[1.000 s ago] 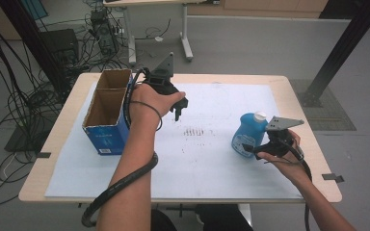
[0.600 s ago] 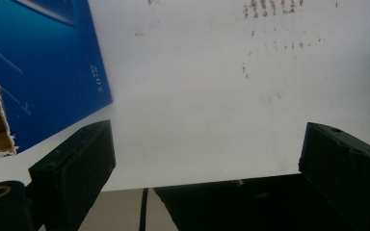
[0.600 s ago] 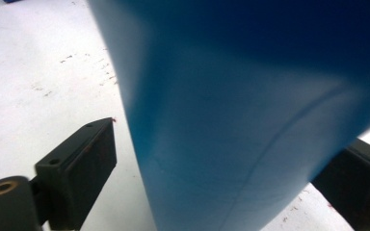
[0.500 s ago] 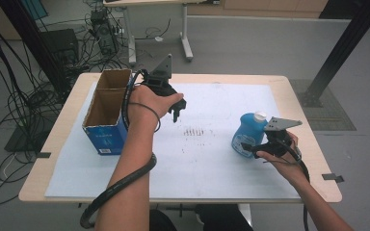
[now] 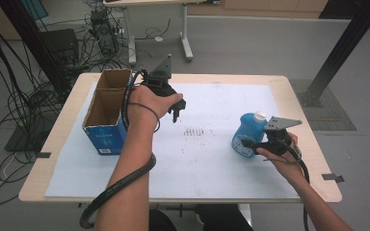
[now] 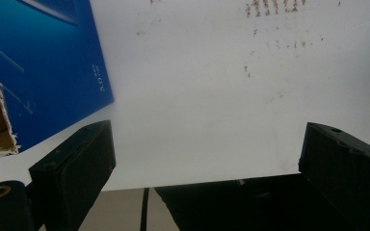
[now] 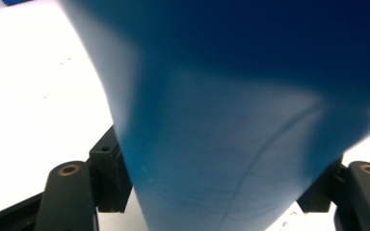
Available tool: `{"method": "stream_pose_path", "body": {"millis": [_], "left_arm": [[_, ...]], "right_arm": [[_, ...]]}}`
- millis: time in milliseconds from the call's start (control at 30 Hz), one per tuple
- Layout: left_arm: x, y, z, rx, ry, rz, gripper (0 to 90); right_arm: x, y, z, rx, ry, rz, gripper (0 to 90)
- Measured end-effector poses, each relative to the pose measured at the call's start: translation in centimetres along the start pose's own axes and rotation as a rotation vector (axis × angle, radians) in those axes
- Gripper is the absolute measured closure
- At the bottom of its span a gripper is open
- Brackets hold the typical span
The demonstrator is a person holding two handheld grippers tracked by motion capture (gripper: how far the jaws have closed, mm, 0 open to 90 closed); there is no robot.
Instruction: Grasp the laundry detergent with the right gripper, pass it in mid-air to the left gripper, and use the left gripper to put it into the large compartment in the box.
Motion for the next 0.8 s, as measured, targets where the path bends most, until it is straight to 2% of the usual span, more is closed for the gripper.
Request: {"method": "stream_pose_path", "body": {"millis": [200,333,800], "left_arm": [[-0.05,-0.08,0.12,-0.008,-0.001,0.001,6.1],[-0.12,-0.10,0.16,-0.011,0.000,-0.003,6.1],[-0.25,-0.14,0.40,-0.024,-0.001,-0.007,6.1]], "right_arm": [[0.14,-0.13,-0.05,-0.010,-0.013,0.003,37.8],[0.22,-0.09,-0.07,-0.011,-0.029,-0.017,40.9],[0.22,-0.08,-0.05,-0.013,-0.031,-0.017,42.1]]}}
Point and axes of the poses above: each handheld gripper's, and its own axes: z roughly backward along the jaws, y roughly out of its underside, x roughly to its left, the point moved 10 cm from there along -z, roughly forward along the jaws, and after that the axes turned 12 degrees about y, right-handed, at the moved point
